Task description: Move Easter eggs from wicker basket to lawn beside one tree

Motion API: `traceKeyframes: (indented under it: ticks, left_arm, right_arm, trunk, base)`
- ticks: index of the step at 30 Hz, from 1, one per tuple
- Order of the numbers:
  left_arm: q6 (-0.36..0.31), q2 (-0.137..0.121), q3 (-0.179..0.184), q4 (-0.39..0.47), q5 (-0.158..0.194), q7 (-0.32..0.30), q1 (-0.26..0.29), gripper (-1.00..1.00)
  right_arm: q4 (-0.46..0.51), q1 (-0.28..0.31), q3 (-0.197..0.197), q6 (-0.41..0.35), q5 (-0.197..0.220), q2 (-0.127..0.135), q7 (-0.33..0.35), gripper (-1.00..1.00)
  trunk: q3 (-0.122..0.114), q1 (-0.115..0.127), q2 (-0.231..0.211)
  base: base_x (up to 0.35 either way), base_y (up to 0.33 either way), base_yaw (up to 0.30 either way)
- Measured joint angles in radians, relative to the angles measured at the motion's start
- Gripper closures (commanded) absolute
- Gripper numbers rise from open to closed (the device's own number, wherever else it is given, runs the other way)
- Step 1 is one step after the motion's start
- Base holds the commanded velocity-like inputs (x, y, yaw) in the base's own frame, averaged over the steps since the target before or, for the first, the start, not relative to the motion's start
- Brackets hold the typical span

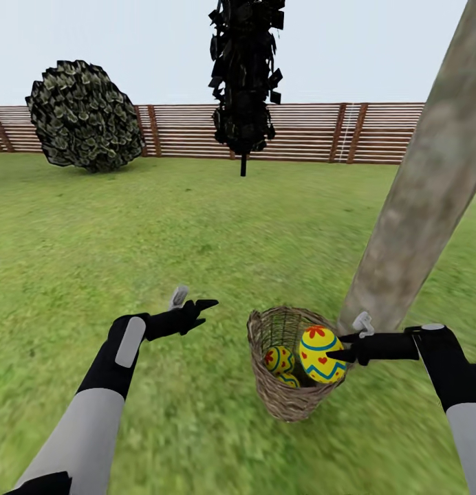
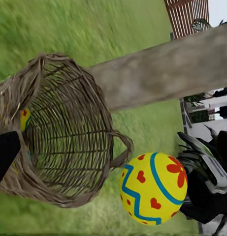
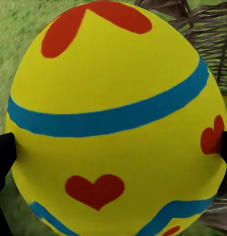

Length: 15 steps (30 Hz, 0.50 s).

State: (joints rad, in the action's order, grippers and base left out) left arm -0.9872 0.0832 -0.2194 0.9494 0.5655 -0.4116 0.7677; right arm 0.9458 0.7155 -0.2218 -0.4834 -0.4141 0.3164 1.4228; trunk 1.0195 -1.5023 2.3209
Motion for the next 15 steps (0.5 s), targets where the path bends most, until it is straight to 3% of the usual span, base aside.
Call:
traceKeyframes:
  ticks: [9, 13, 15]
  left_arm:
    - [0.016, 0.002, 0.0, -0.035, 0.002, -0.008, 0.0, -1.0]
    - [0.017, 0.01, 0.0, -0.038, 0.001, -0.068, 0.0, -1.0]
    - [0.017, 0.011, 0.0, -0.038, 0.001, -0.078, 0.0, -1.0]
  right_arm:
    - [-0.003, 0.0, 0.0, 0.0, 0.0, -0.001, 0.0, 1.0]
    - [-0.003, 0.0, -0.001, 0.0, 0.0, 0.0, 0.0, 1.0]
    - [-0.002, 0.0, -0.027, 0.0, 0.0, 0.0, 0.0, 1.0]
  trunk:
    - [-0.01, 0.0, 0.0]
    - [-0.015, 0.0, 0.0]
    - [-0.017, 0.0, 0.0]
  base:
    - [0.0, 0.0, -0.211]
    - [0.0, 0.0, -0.211]
    - [0.0, 0.0, -0.211]
